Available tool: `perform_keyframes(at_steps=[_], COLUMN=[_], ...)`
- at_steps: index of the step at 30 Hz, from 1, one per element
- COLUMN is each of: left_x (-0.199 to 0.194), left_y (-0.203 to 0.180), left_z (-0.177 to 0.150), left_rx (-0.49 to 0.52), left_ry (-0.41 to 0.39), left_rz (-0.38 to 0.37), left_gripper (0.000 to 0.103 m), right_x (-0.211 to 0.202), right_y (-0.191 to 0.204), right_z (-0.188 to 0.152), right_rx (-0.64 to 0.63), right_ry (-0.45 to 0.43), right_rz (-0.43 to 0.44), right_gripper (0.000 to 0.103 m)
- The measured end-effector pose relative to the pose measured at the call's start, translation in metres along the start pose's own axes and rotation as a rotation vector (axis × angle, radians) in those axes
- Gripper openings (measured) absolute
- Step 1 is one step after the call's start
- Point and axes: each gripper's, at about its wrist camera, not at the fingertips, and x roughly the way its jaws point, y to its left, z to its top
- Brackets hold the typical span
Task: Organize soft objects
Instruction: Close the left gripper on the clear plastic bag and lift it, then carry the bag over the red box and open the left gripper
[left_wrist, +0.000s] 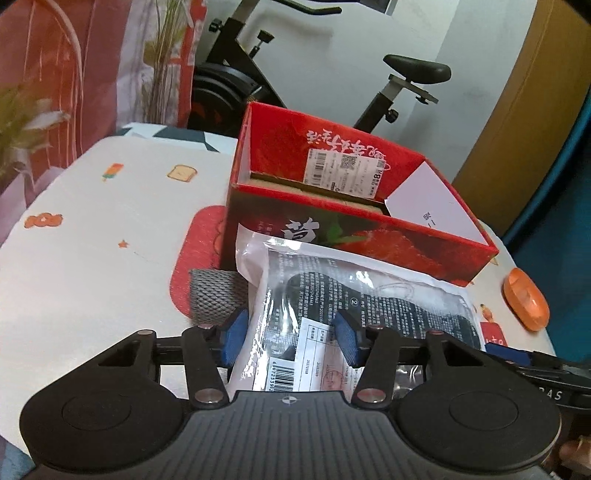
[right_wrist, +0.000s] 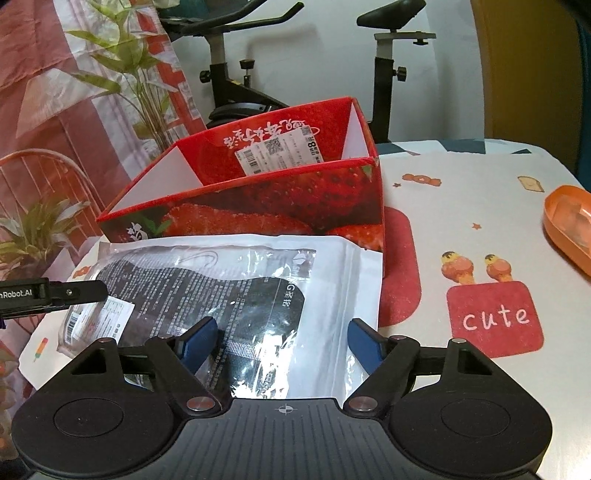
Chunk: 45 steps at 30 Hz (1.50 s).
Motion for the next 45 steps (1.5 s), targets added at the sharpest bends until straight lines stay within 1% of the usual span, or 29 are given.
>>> perform_keyframes(at_steps=[2, 3, 6, 8, 10, 11, 14, 19, 24, 27, 34, 36, 41, 45], left_x=[0.001, 0.002, 0.003, 0.004, 0.005, 0.006, 0.01, 0.012, -0.002, -0.009, -0.03, -0.034, -0.039, -0.04], left_y=[0.001, 0.002, 0.003, 0.001, 0.001, 0.001, 0.0, 0.002, 0.0, -0.006, -0.017, -0.019, -0.023, -0.027], left_z=[0.001, 0.001, 0.003, 0.004, 0.005, 0.005, 0.007, 0.013, 0.016, 0.018, 0.024, 0.028, 0.041, 0.057], left_rx=[0.0, -0.003, 0.003, 0.027, 0.035, 0.041, 0.069, 0.058, 0.051, 0.063, 0.124, 0.131, 0.145, 0.155], left_ry=[0.011, 0.019, 0.035, 0.044, 0.055, 0.062, 0.079, 0.1, 0.056, 0.026, -0.071, -0.097, -0.139, -0.184], left_rz=[-0.008, -0.018, -0.032, -0.03, -0.039, -0.042, -0.039, -0.058, -0.088, -0.089, -0.103, -0.107, -0.106, -0.101], left_gripper=[0.054, 0.05, 0.046, 0.045, 0.045, 0.045, 0.046, 0.045, 0.045, 0.045, 0.045, 0.045, 0.045, 0.045], right_x=[0.001, 0.001, 0.002, 0.002, 0.001, 0.001, -0.002, -0.006, -0.018, -0.024, -0.039, -0.044, -0.05, -0.056], right_y=[-0.001, -0.001, 0.0, 0.002, 0.003, 0.004, 0.006, 0.011, 0.019, 0.025, 0.026, 0.026, 0.031, 0.042], right_z=[0.001, 0.001, 0.001, 0.002, 0.004, 0.005, 0.007, 0.011, 0.017, 0.019, 0.028, 0.032, 0.049, 0.072], right_rx=[0.002, 0.003, -0.003, -0.016, -0.026, -0.031, -0.045, -0.106, -0.178, -0.229, -0.244, -0.239, -0.282, -0.36], right_ry=[0.0, -0.001, -0.001, -0.003, -0.006, -0.006, -0.011, -0.02, -0.056, -0.08, -0.133, -0.154, -0.196, -0.258], right_rz=[0.004, 0.004, 0.007, 0.005, 0.008, 0.013, 0.028, 0.033, 0.013, -0.005, 0.012, 0.02, 0.014, 0.001], right_gripper=[0.074, 0.073, 0.073, 0.071, 0.068, 0.064, 0.06, 0.055, 0.054, 0.054, 0.053, 0.051, 0.049, 0.048])
